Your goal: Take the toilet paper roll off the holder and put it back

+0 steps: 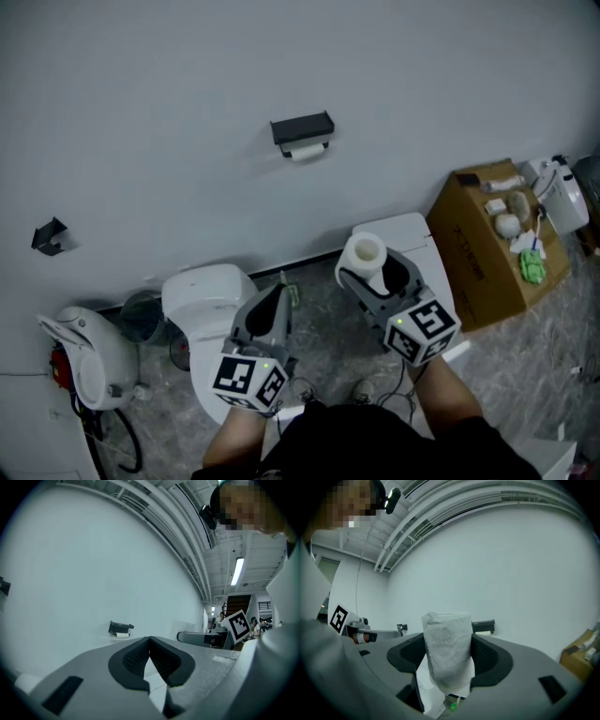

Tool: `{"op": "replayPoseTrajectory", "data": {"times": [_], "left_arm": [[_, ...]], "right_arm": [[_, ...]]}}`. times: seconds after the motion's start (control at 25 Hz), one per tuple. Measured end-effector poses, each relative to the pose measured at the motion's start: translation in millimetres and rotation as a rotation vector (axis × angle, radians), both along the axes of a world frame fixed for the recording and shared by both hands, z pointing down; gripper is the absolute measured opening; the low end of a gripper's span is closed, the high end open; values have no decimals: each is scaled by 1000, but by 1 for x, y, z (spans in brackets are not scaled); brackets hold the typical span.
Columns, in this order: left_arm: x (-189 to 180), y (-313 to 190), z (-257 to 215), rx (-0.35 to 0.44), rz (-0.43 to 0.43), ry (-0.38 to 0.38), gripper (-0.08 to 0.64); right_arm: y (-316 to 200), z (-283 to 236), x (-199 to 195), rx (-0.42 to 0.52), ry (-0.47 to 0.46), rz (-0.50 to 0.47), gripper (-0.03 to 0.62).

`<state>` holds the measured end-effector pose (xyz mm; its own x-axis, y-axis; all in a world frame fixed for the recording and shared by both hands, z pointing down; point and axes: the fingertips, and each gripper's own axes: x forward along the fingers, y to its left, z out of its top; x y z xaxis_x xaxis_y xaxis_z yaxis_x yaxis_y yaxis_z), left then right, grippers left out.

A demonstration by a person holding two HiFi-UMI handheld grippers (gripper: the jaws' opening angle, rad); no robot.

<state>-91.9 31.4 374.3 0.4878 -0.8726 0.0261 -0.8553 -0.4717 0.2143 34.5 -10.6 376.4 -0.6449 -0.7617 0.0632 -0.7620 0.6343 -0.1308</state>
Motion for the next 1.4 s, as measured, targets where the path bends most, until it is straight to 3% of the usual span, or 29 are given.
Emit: {"op": "replayPoseTrajectory", "data": {"times": [0.4, 0.68, 1.08, 1.4], "left_arm": [[-73, -22, 1, 17, 50, 20, 5], [-96, -28, 6, -2, 56, 24, 5], [-80, -55, 9, -2, 15, 2, 5], [-23, -109, 4, -15, -41, -35, 5]], "right_arm": [[-16, -4, -72, 7, 21, 39, 291], [-22, -2, -97, 8, 39, 34, 291], [-55, 4, -83, -3, 13, -13, 291], [-116, 1, -29, -7, -34, -62, 291]]}}
